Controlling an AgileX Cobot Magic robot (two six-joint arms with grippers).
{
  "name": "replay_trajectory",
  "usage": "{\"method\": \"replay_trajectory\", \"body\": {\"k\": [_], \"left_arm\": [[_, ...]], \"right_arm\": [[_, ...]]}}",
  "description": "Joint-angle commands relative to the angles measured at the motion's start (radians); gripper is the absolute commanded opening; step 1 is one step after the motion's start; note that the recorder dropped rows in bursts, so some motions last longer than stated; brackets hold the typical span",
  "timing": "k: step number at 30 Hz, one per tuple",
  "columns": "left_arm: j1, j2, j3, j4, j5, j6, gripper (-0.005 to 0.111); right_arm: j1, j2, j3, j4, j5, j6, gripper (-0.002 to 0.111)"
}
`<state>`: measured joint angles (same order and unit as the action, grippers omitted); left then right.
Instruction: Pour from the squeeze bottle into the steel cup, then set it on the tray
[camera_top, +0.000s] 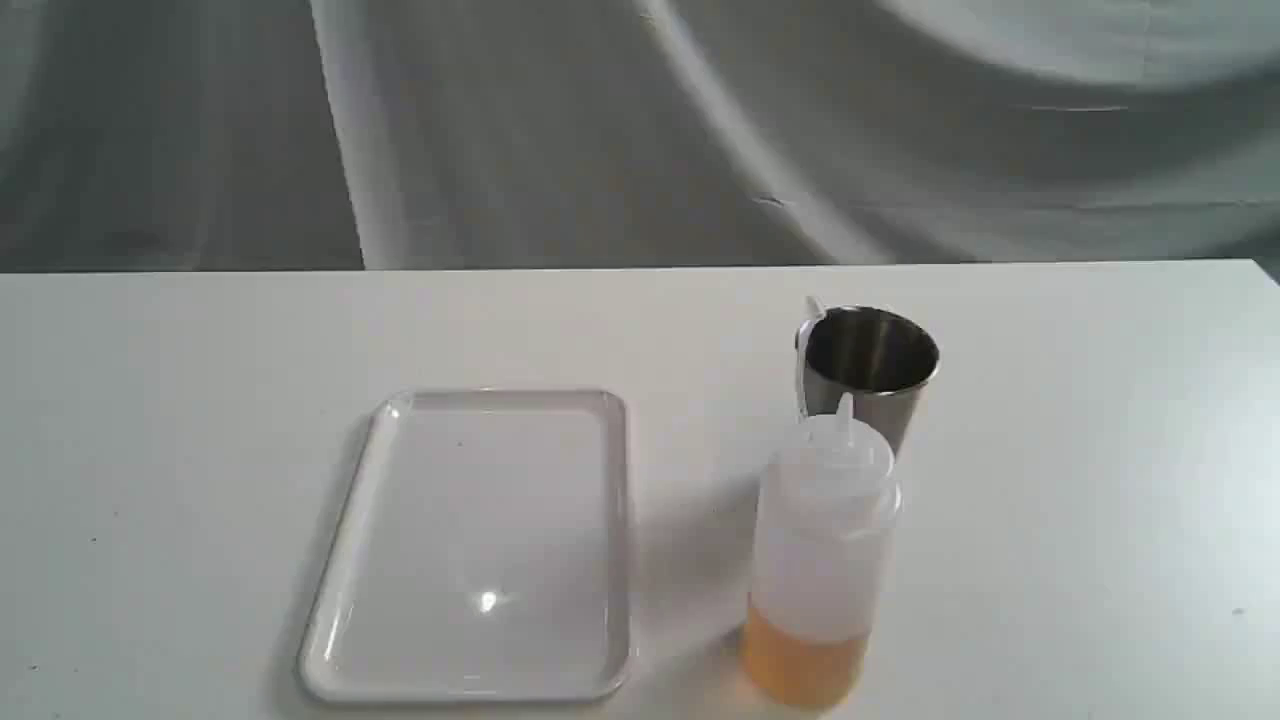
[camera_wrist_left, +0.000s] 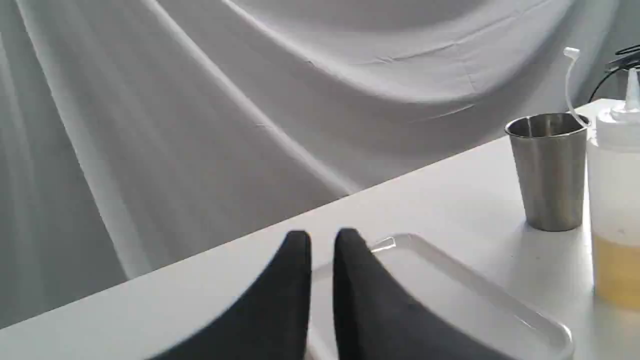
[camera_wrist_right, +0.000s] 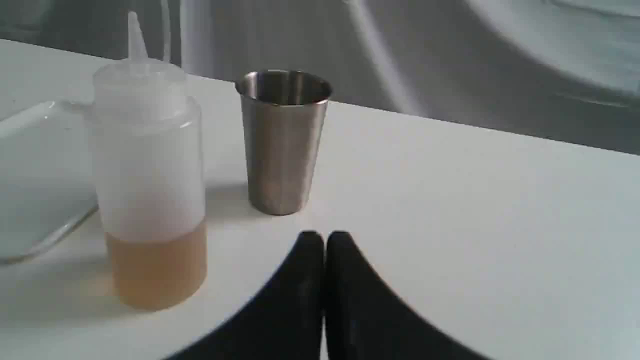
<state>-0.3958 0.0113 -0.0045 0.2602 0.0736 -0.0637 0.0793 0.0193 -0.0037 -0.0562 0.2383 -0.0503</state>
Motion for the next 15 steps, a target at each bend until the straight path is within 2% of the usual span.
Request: {"method": "replay_trajectory", "body": {"k": [1,12,15], "left_arm": [[0.002,0.003,0.004,-0.002,-0.006,-0.003,0.008],[0.002,0.003,0.004,-0.002,-0.006,-0.003,0.008],[0.002,0.003,0.004,-0.002,-0.006,-0.003,0.008]], "right_arm": [[0.001,-0.005,0.004,0.032,-0.074,0.001,0.0],[0.001,-0.005,0.004,0.669,-0.315,0.006,0.0],[0.001,-0.005,0.004,0.692,-0.37,0.006,0.0]]}}
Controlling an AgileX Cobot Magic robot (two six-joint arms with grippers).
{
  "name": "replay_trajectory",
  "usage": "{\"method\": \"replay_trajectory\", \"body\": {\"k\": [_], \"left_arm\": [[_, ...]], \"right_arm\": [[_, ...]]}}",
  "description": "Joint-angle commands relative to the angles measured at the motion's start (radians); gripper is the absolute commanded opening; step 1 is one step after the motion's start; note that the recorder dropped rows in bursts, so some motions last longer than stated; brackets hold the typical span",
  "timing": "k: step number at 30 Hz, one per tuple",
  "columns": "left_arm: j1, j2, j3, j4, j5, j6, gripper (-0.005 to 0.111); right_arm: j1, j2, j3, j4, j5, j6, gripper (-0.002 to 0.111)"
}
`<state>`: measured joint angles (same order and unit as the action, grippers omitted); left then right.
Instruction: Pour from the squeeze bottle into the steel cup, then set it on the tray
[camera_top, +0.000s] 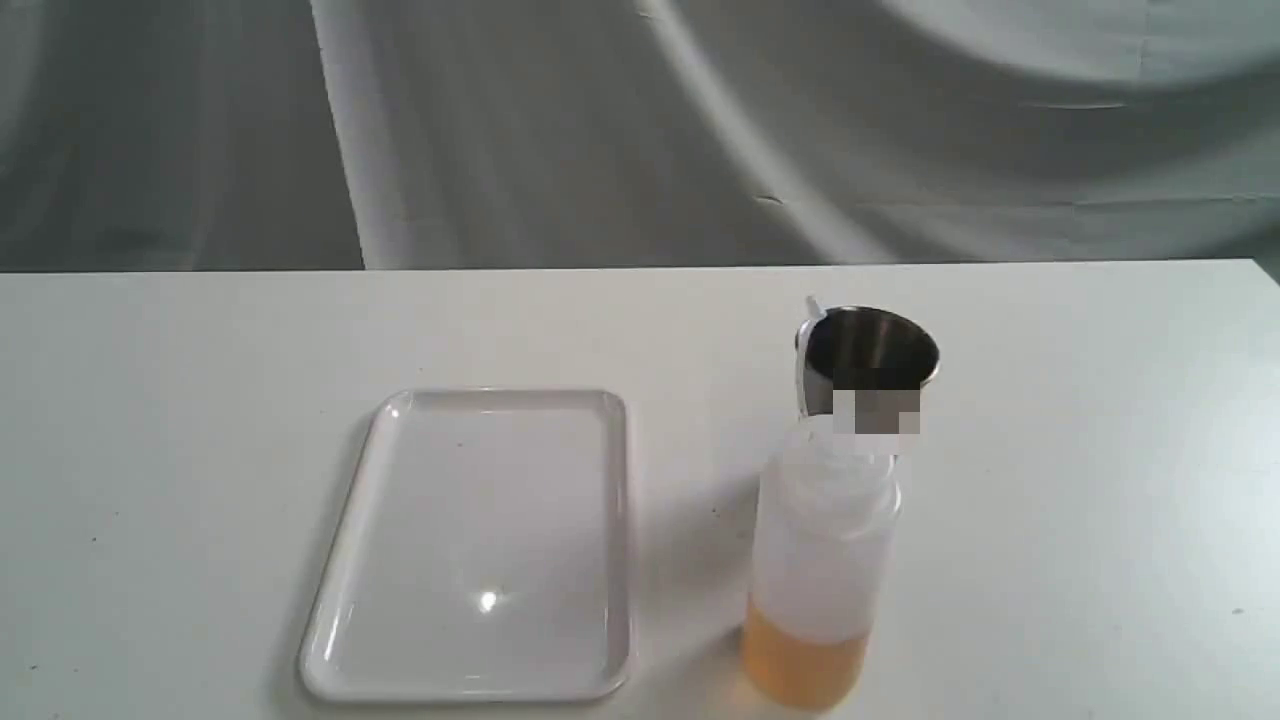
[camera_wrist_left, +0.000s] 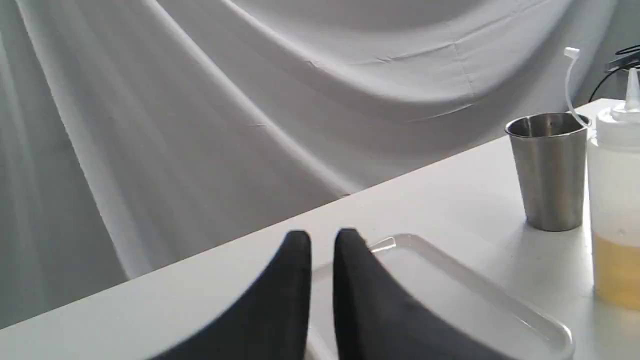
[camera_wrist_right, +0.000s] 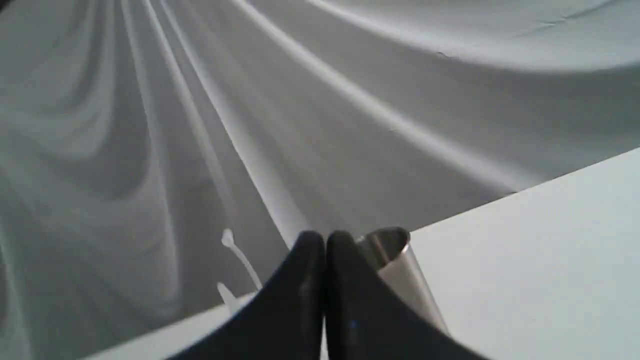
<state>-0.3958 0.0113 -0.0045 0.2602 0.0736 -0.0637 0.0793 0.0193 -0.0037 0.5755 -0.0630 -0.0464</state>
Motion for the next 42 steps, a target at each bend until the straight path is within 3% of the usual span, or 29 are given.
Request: {"method": "replay_trajectory", "body": {"k": [1,6,10,16,21,29,36,42], "left_arm": [[0.002,0.003,0.004,-0.002,-0.006,-0.003,0.008],[0.002,0.003,0.004,-0.002,-0.006,-0.003,0.008],[0.002,0.003,0.004,-0.002,-0.006,-0.003,0.008],[0.002,0.003,0.004,-0.002,-0.006,-0.003,0.008],[0.002,0.003,0.004,-0.002,-0.006,-0.003,0.008],[0.002,0.003,0.004,-0.002,-0.006,-0.003,0.008],[0.002,0.003,0.004,-0.002,-0.006,-0.003,0.008],[0.002,0.003,0.004,-0.002,-0.006,-0.003,0.008]], "right_arm": [[0.001,-0.005,0.004,0.06,-0.087,0.002,0.0],[0.001,-0.002,0.004,0.06,-0.103,0.002,0.0],[0.001,-0.002,-0.04,0.052,0.0,-0.054,0.0],[0.001,0.087,-0.23,0.052,0.088,-0.321,0.0],[0.001,0.331,-0.423,0.012,0.194,-0.469,0.0],[0.001,0.688,-0.674,-0.112,0.3,-0.469,0.0],[0.001,0.815,-0.783,-0.21,0.303,-0.456,0.0],[0.055,0.858,-0.783,-0.652,0.229,-0.003,0.0]]}}
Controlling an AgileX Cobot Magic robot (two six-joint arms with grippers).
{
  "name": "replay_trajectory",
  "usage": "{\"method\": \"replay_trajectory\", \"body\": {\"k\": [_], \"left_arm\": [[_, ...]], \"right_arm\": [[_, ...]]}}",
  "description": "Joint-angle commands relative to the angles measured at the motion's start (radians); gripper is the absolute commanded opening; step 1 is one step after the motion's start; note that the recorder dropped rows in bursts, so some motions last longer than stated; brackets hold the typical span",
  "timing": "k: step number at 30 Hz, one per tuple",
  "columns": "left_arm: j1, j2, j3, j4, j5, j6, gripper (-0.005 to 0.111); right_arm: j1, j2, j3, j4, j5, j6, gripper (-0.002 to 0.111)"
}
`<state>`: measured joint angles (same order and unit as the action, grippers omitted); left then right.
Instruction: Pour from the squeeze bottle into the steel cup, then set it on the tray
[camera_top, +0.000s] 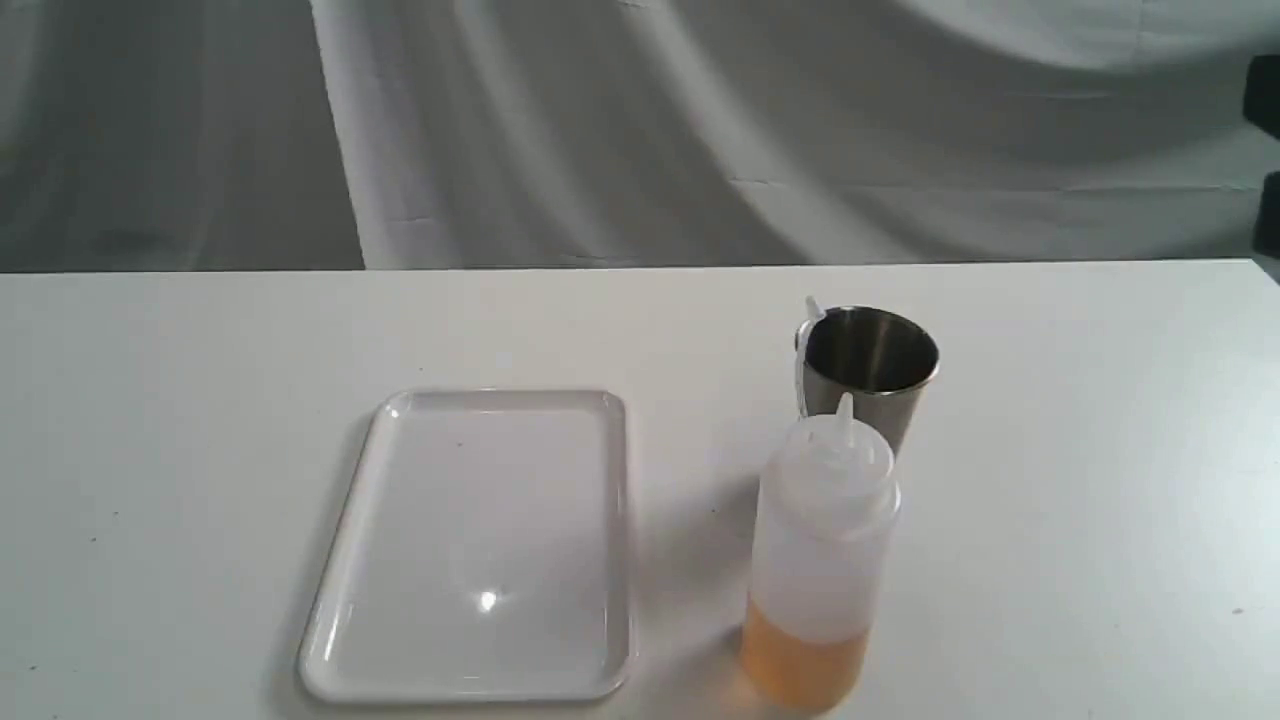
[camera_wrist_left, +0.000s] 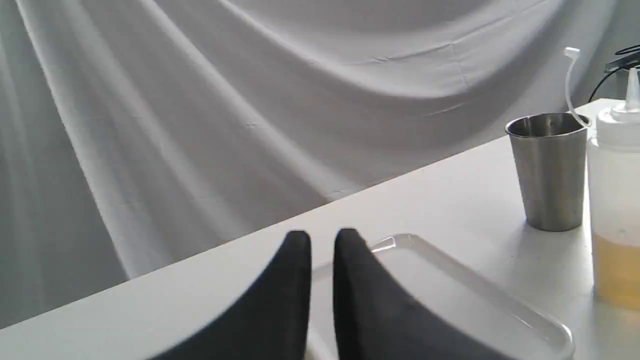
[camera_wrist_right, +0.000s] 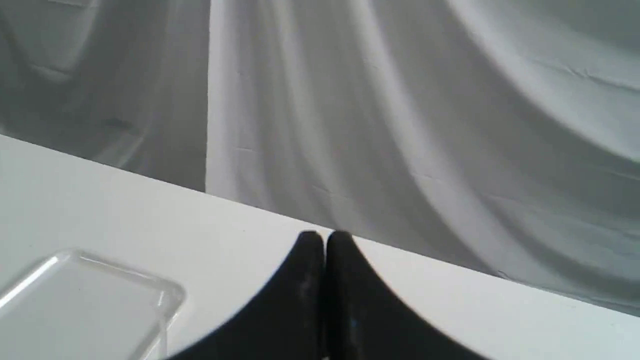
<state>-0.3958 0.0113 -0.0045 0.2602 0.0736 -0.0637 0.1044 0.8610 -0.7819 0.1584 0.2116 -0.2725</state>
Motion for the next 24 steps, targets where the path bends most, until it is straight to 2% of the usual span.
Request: {"method": "replay_trajectory", "body": {"k": [1,2,6,9,20,24], "left_arm": [[0.002,0.003,0.004,-0.002,-0.006,-0.003,0.008],[0.002,0.003,0.004,-0.002,-0.006,-0.003,0.008],[0.002,0.003,0.004,-0.002,-0.006,-0.003,0.008],[0.002,0.003,0.004,-0.002,-0.006,-0.003,0.008],[0.002,0.003,0.004,-0.002,-0.006,-0.003,0.008],[0.002,0.003,0.004,-0.002,-0.006,-0.003,0.008]], "right_arm": [[0.045,0.019,-0.005,-0.288,-0.056,0.273,0.0],[0.069,0.026,-0.005,-0.396,-0.072,0.394,0.0],[0.148,0.051,0.007,-0.616,-0.108,0.636,0.0],[0.187,0.063,0.066,-0.718,-0.212,0.694,0.0],[0.198,0.067,0.306,-0.689,-0.272,0.699,0.0],[0.198,0.067,0.396,-0.689,-0.39,0.699,0.0]]}}
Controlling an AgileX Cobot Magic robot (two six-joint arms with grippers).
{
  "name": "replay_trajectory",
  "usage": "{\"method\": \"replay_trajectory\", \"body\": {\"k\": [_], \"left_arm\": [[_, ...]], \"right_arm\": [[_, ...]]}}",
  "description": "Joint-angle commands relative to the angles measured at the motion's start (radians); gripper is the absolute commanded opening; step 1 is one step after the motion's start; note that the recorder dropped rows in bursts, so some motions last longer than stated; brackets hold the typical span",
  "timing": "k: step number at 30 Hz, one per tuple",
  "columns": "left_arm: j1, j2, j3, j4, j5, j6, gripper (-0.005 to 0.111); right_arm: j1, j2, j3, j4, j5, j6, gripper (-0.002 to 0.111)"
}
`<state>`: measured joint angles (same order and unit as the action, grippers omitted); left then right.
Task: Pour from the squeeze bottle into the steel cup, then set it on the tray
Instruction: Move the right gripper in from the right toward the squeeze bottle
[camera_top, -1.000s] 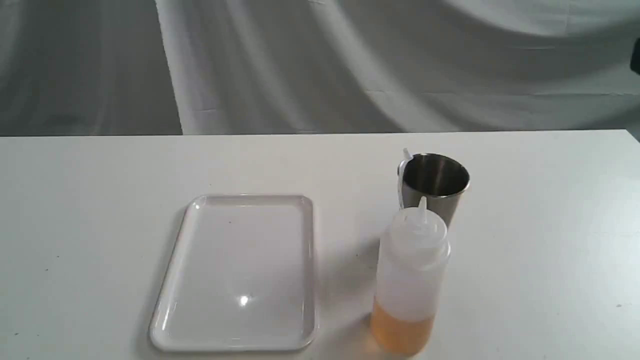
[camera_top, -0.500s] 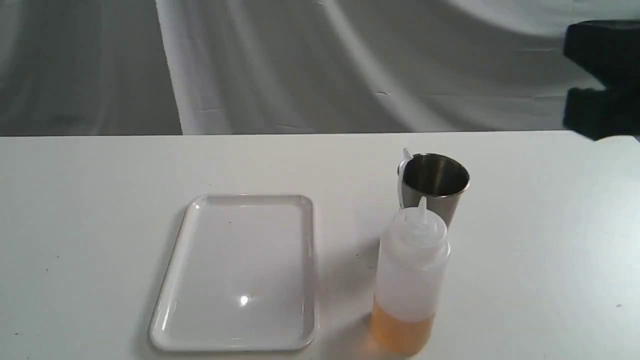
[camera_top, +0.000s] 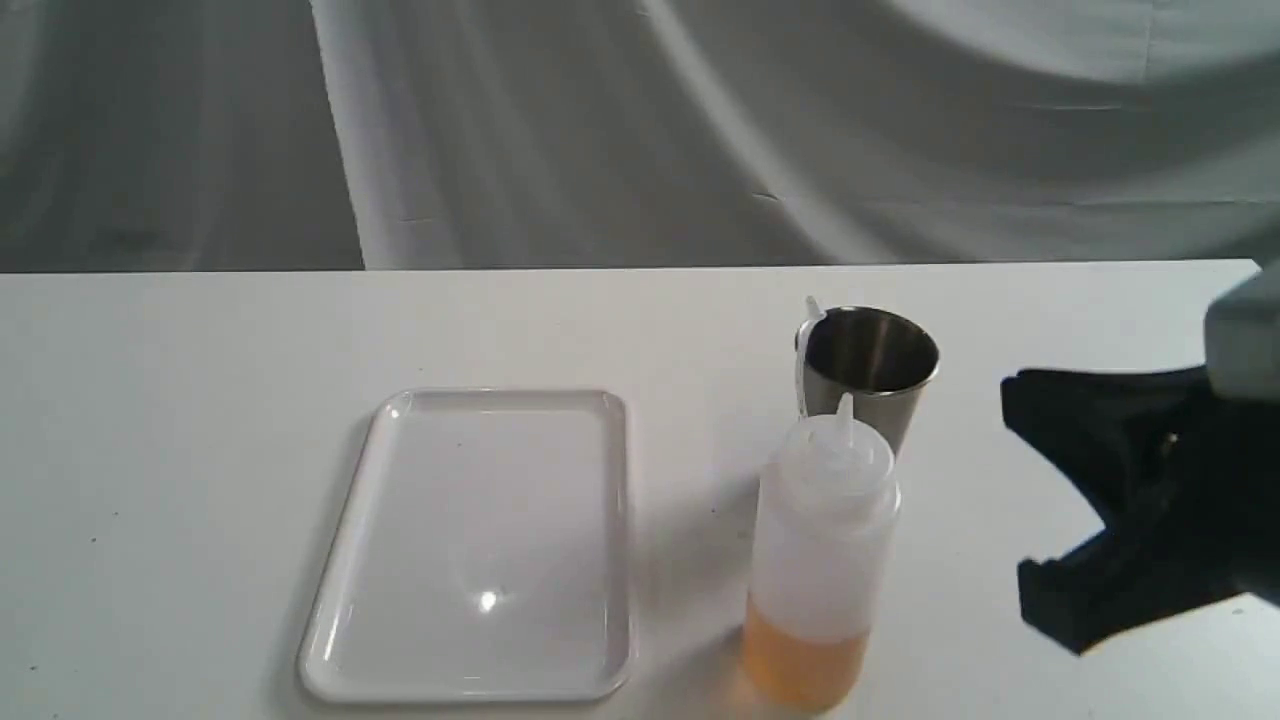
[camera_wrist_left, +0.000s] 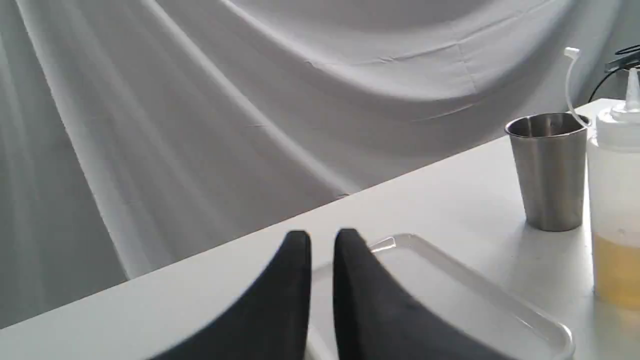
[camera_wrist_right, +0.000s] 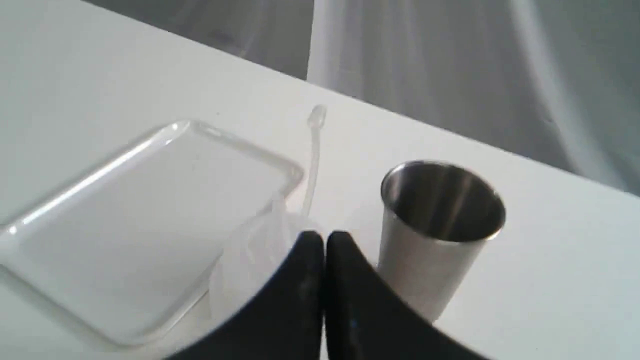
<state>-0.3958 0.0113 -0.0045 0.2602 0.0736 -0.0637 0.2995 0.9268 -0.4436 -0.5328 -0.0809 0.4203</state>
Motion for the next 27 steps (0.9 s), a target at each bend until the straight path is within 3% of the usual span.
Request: {"method": "replay_trajectory", "body": {"k": [1,9,19,27], "left_arm": [[0.002,0.003,0.004,-0.002,-0.006,-0.003,0.008],[0.002,0.003,0.004,-0.002,-0.006,-0.003,0.008],[0.002,0.003,0.004,-0.002,-0.006,-0.003,0.008],[0.002,0.003,0.004,-0.002,-0.006,-0.003,0.008]], "right_arm": [[0.005,0.001,0.079,0.002,-0.128,0.006,0.0],[0.005,0.038,0.133,0.002,-0.149,0.006,0.0],[0.054,0.336,0.133,0.007,-0.263,-0.037,0.0],[0.054,0.404,0.193,0.138,-0.38,-0.127,0.0]]}}
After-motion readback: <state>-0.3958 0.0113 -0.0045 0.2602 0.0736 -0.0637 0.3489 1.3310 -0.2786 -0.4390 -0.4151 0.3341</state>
